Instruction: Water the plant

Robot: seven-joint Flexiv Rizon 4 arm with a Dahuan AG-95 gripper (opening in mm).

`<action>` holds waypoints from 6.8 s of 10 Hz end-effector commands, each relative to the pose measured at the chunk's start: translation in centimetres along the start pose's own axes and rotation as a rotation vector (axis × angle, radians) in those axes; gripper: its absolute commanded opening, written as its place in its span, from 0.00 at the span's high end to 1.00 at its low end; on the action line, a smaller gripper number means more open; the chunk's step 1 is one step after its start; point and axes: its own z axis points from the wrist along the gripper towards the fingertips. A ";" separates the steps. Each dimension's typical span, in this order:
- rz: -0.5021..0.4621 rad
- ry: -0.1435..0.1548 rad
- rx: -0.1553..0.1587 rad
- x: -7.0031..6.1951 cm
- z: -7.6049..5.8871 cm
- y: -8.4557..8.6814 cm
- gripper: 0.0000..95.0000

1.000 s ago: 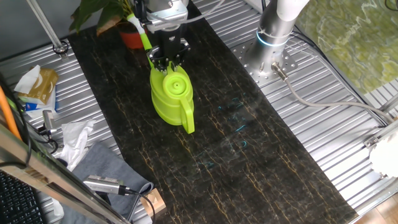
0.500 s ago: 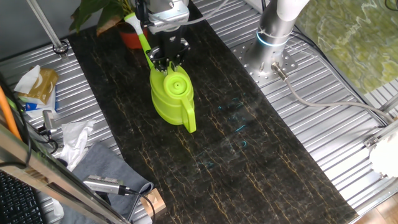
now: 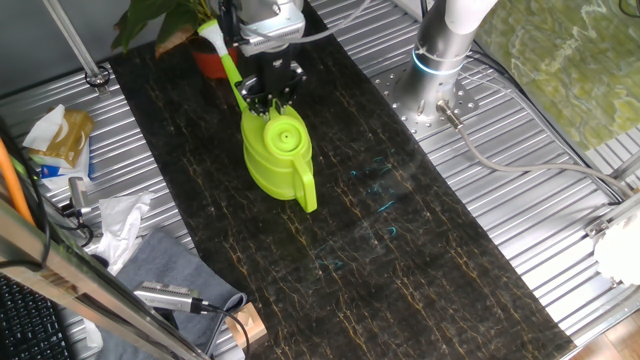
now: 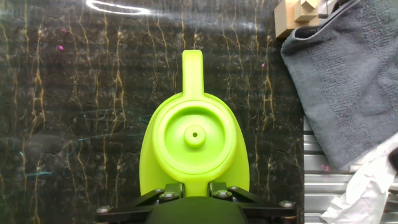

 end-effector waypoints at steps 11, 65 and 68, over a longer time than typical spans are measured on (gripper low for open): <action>0.076 0.010 -0.023 0.0 -0.2 0.0 1.00; 0.125 0.021 -0.016 0.0 -0.2 0.0 1.00; 0.159 0.034 -0.012 -0.4 0.0 0.0 1.00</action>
